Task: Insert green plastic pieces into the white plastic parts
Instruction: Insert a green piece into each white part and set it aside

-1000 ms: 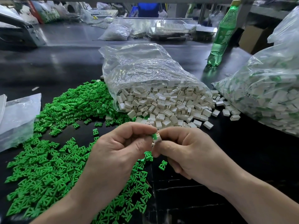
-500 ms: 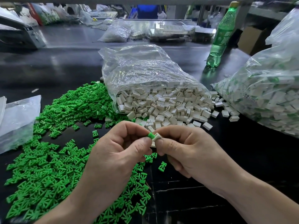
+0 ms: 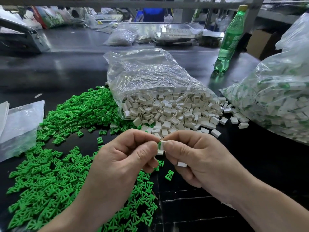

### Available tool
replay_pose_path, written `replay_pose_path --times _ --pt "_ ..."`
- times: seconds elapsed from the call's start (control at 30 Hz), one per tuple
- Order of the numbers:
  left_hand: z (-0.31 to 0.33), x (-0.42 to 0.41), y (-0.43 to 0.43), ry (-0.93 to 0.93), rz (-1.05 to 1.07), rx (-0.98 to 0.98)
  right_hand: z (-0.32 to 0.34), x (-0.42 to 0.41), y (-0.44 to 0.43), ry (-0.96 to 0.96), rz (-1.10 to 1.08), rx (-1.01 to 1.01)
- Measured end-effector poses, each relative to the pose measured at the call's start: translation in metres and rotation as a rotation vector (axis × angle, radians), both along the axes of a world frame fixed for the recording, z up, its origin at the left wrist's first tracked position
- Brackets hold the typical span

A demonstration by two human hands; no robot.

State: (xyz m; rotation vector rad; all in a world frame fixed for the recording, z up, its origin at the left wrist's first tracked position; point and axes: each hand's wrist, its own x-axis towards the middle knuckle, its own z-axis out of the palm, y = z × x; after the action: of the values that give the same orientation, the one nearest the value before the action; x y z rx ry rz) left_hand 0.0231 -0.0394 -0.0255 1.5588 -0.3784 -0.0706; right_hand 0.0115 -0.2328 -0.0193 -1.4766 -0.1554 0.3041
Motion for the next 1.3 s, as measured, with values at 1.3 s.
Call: replay_pose_path --times 1.3 --pt "0.0 -0.002 -0.009 0.491 -0.543 -0.694 0.012 -0.01 0.011 0.142 0.107 0.239"
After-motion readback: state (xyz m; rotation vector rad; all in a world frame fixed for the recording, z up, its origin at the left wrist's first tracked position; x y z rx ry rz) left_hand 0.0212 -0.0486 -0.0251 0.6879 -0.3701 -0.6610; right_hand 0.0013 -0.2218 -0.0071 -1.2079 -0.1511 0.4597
